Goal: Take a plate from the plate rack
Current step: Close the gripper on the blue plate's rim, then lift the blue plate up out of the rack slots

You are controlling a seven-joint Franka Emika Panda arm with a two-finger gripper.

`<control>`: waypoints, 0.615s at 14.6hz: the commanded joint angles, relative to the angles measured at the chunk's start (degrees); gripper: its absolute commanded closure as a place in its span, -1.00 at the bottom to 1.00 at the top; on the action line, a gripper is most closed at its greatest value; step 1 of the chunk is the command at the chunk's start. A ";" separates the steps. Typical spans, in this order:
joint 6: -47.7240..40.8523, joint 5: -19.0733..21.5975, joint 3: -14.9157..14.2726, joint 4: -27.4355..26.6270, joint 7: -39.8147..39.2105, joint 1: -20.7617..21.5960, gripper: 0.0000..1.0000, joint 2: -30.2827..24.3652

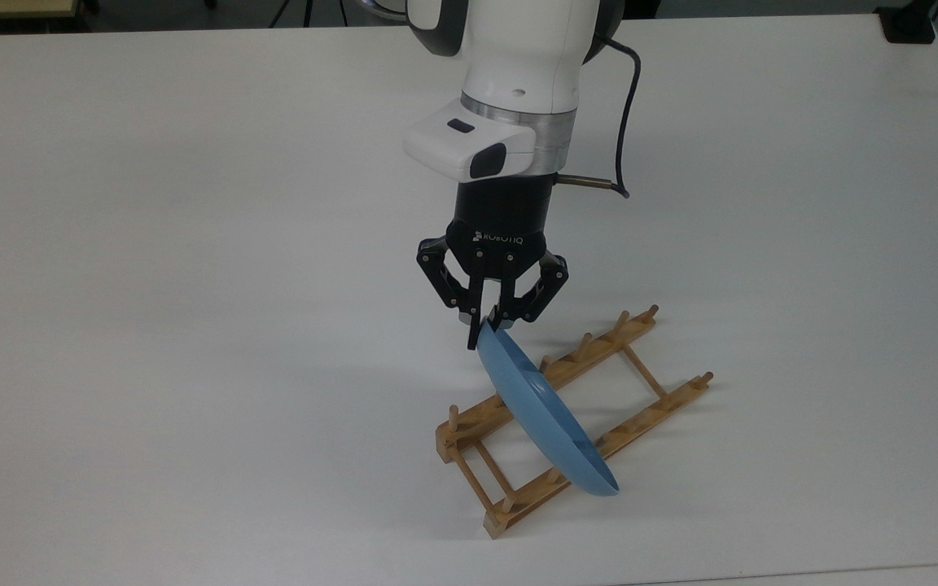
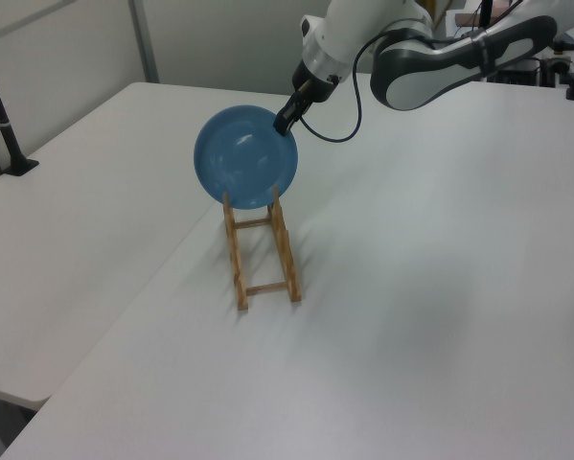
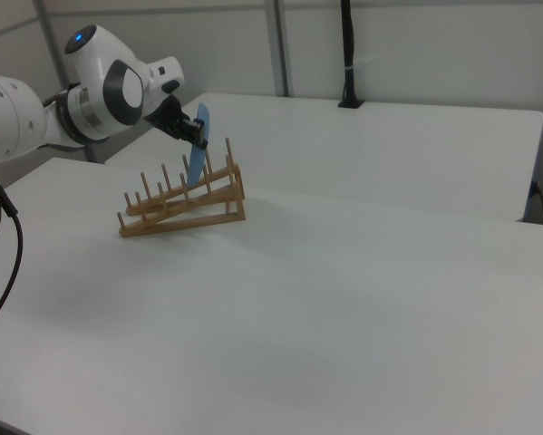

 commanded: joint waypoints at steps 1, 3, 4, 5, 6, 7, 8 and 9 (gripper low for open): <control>1.30 -0.17 -0.54 -0.53 -0.61 -0.34 0.97 -3.61; 0.60 0.63 -0.19 -0.88 -0.79 -0.96 0.97 -5.72; 0.42 1.59 -0.18 -1.06 -0.79 -1.05 0.96 -6.60; -0.71 2.90 -0.18 -1.14 -0.88 -1.13 0.96 -7.30; -3.07 4.66 -0.10 -1.15 -0.88 -1.57 0.97 -8.01; -6.14 6.50 0.08 -1.15 -1.32 -2.10 0.97 -8.80; -9.57 8.61 0.17 -1.15 -2.71 -2.54 0.96 -9.76; -13.34 11.67 0.08 -1.23 -4.90 -2.80 0.96 -10.73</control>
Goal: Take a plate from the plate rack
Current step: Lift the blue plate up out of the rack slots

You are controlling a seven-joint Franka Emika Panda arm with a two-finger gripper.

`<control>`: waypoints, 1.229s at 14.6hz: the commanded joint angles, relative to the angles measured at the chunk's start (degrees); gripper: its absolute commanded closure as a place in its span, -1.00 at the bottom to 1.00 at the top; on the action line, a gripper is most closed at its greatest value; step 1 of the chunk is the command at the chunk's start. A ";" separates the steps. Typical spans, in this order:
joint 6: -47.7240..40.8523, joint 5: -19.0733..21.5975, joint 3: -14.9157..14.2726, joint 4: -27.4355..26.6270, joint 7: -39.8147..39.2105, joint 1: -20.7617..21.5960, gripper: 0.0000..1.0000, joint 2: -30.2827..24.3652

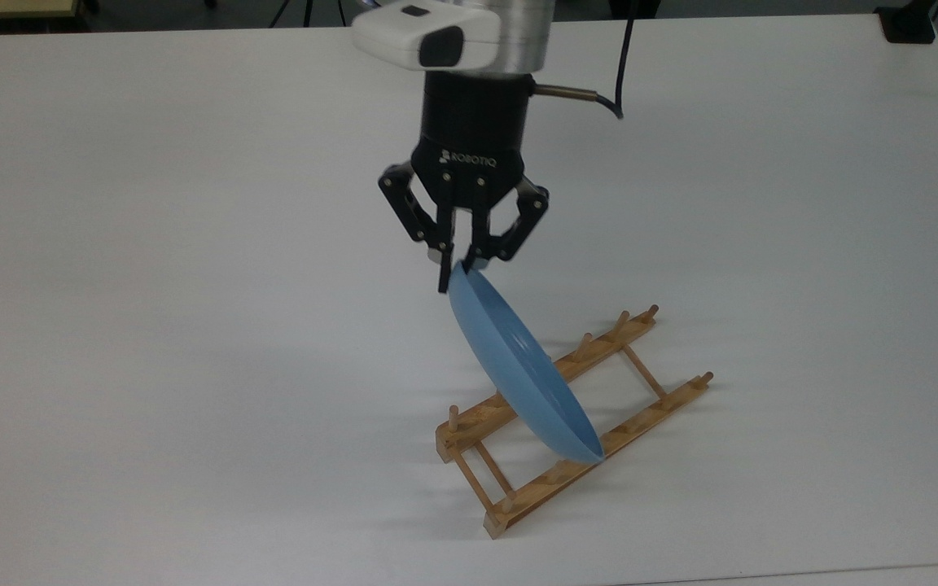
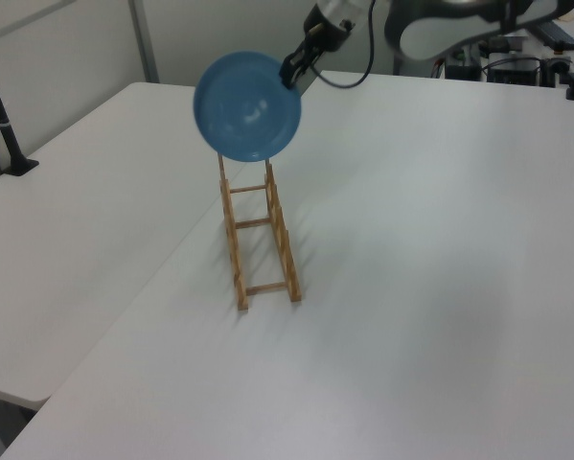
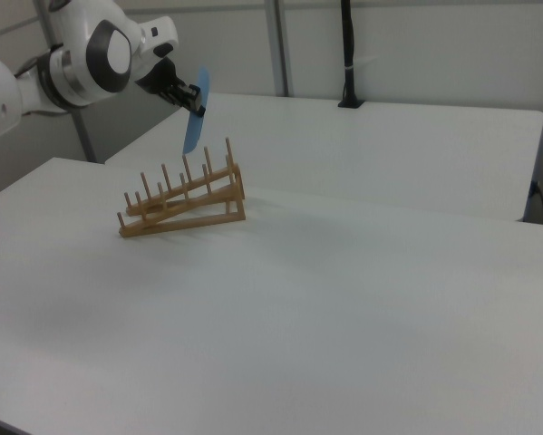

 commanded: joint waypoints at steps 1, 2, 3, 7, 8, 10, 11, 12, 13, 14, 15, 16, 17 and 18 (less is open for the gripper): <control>-12.27 10.28 0.11 -2.04 -7.27 -1.76 0.96 -5.07; -16.83 14.14 0.02 -2.04 -10.70 -2.55 0.96 -6.13; -21.49 17.31 -0.07 -2.04 -14.21 -3.77 0.96 -7.18; -38.11 24.89 -0.51 -2.04 -28.62 -8.34 0.96 -10.44; -41.72 26.30 -0.51 -2.04 -32.92 -9.75 0.96 -10.79; -49.19 28.67 -0.85 -2.21 -41.71 -12.56 0.96 -11.15; -51.31 29.55 -1.73 -3.26 -44.97 -13.62 0.96 -11.15; -51.59 30.69 -3.04 -5.10 -47.62 -13.80 0.96 -11.41; -51.07 32.53 -4.62 -7.46 -49.82 -13.89 0.96 -11.59; -50.63 34.73 -5.94 -9.49 -51.58 -13.89 0.96 -11.50; -49.67 35.62 -6.65 -11.16 -53.43 -13.89 0.97 -11.50; -48.44 35.63 -7.01 -13.79 -55.10 -13.89 0.97 -11.59; -46.78 35.63 -7.36 -16.25 -56.33 -14.07 0.97 -11.85; -44.93 35.71 -7.71 -17.75 -56.87 -14.50 0.97 -11.94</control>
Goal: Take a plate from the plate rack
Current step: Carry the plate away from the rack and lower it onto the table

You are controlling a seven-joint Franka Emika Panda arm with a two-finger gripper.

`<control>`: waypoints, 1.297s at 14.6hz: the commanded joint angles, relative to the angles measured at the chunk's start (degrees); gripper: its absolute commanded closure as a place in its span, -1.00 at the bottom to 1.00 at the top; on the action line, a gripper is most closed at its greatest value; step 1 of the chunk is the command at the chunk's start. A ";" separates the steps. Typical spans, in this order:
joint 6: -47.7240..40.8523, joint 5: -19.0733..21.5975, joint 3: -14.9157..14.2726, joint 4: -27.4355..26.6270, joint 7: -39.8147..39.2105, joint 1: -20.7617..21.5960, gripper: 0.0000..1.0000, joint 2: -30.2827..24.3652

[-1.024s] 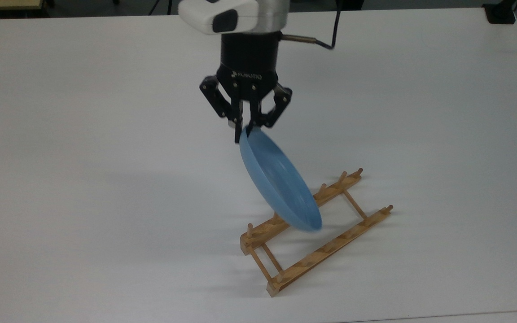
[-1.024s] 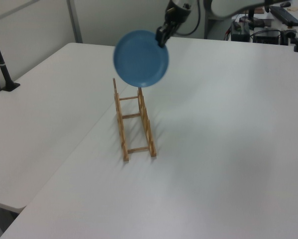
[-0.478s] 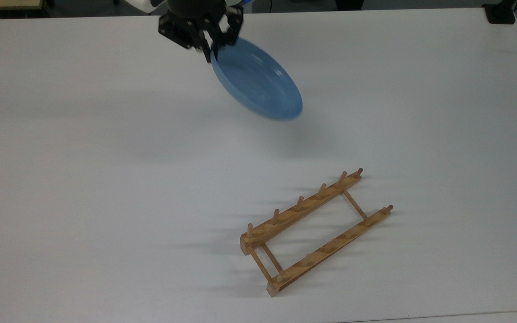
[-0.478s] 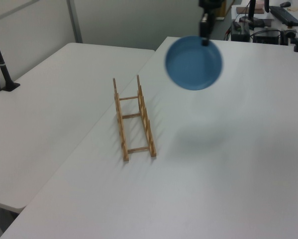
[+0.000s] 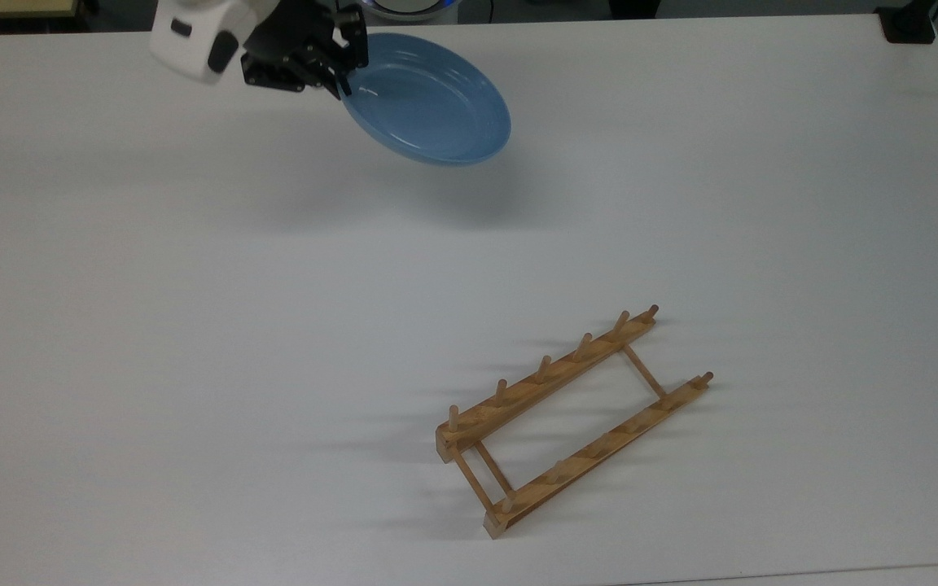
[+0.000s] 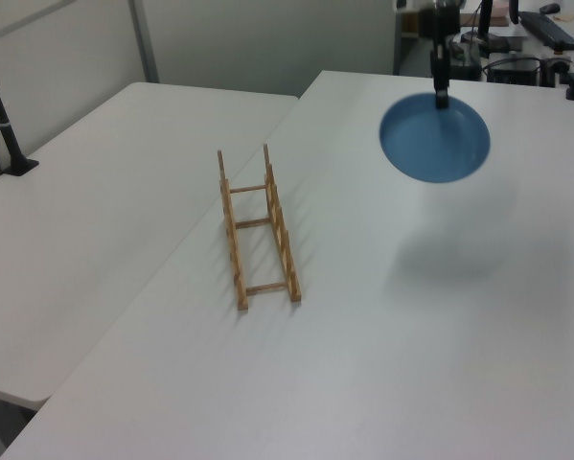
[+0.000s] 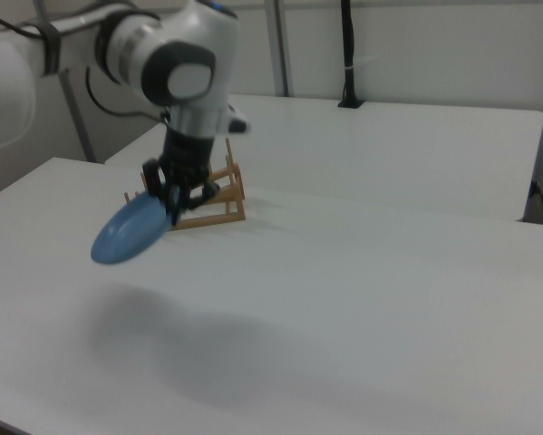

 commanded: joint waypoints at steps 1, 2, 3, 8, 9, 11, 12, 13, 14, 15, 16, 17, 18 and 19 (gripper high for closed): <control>6.85 1.54 -1.32 -9.54 -3.90 -0.21 0.97 -2.38; 8.43 1.54 -1.32 -11.03 -4.52 -0.65 0.98 -2.47; 10.71 1.46 -1.32 -12.61 -5.22 -0.83 0.98 -2.47; 22.32 0.93 -1.41 -18.95 -6.98 -1.88 0.98 -0.89; 23.64 0.41 -1.41 -19.48 -7.33 -1.97 0.97 -0.11; 24.35 -1.70 -1.41 -19.66 -7.42 -1.97 0.96 1.73; 24.44 -2.41 -1.41 -19.66 -7.42 -2.06 0.96 2.27; 25.22 -2.41 -1.41 -19.66 -7.42 -2.06 0.95 2.71; 25.84 -2.41 -1.41 -19.75 -7.42 -2.06 0.93 3.06; 25.93 -2.41 -1.41 -19.75 -7.42 -2.15 0.86 3.33; 25.85 -2.41 -1.41 -19.75 -7.42 -2.15 0.72 3.42; 25.76 -2.41 -1.41 -19.57 -7.25 -2.41 0.37 3.42; 25.50 -2.41 -1.41 -19.31 -6.99 -2.94 0.03 3.33; 25.24 -2.41 -1.41 -19.05 -6.81 -3.03 -0.40 3.15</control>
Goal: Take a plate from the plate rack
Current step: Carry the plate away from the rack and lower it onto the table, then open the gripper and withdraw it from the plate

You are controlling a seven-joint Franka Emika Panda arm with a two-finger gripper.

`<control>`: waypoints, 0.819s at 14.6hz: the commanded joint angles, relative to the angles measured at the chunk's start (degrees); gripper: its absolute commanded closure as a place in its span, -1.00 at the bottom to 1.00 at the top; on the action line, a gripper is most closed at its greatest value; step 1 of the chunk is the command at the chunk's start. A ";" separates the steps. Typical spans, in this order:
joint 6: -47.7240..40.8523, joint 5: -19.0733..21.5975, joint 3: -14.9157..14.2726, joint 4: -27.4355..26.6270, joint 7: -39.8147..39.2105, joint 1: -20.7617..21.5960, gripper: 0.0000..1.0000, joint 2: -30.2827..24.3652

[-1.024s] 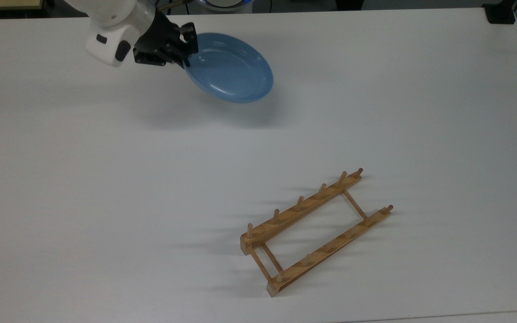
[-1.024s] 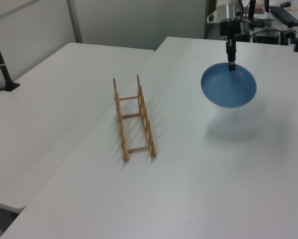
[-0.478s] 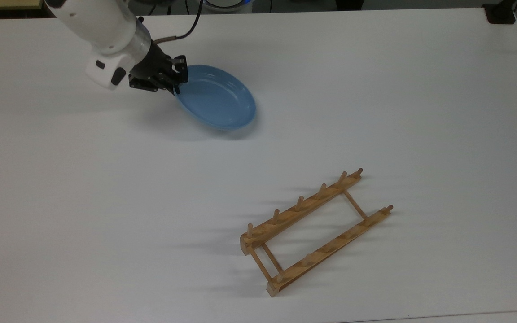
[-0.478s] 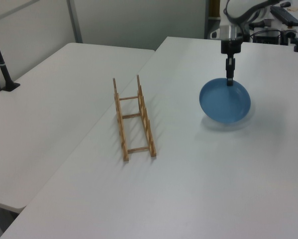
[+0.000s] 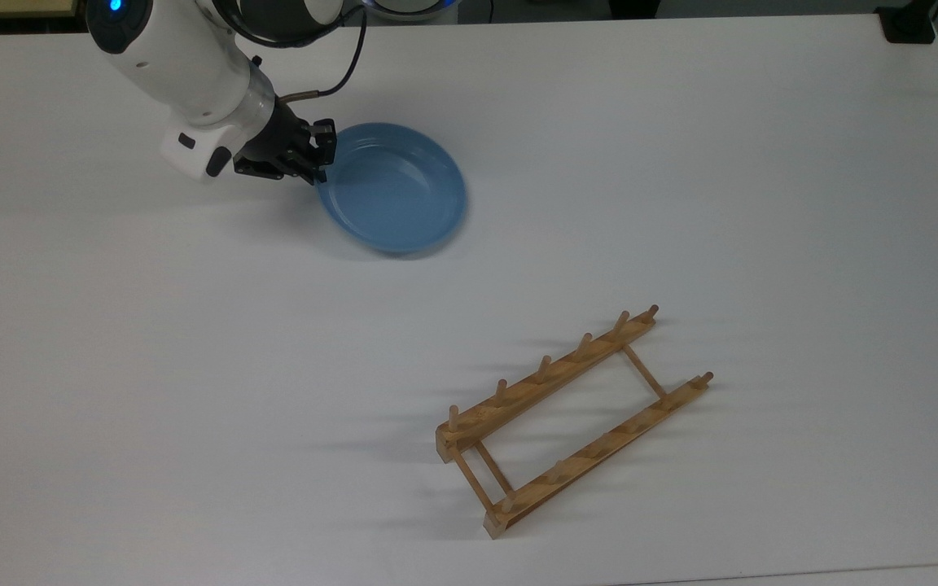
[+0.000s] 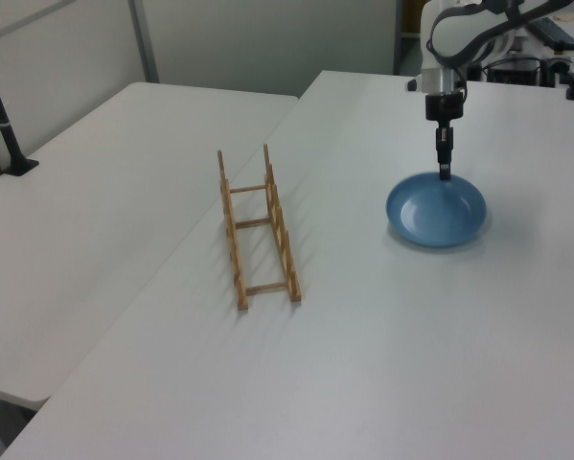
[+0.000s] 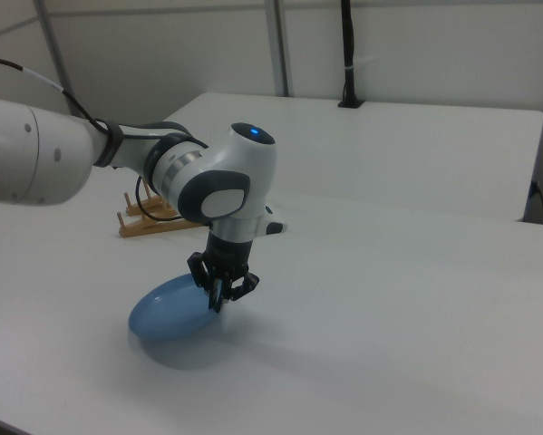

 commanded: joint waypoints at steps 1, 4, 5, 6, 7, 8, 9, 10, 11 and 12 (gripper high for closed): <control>0.83 -0.74 -0.09 -0.21 -0.31 -0.62 -0.73 -1.40; 0.13 -0.74 -0.09 1.37 2.49 -0.62 -1.00 -2.98; -0.75 -0.74 -0.09 2.16 4.68 -0.62 -1.00 -3.68; -1.80 -0.74 -0.09 3.30 7.14 -0.54 -1.00 -4.56; -3.29 -0.74 -0.09 4.70 9.78 -0.27 -1.00 -5.44; -5.22 -0.65 0.00 6.46 11.89 -0.19 -1.00 -6.32; -7.50 -0.56 0.00 8.39 13.83 0.16 -1.00 -7.20; -9.70 -0.56 0.09 10.06 16.46 0.69 -1.00 -7.99; -11.37 -0.56 0.09 11.73 19.79 1.30 -1.00 -8.78; -13.04 -0.30 0.09 13.58 23.91 1.66 -1.00 -9.75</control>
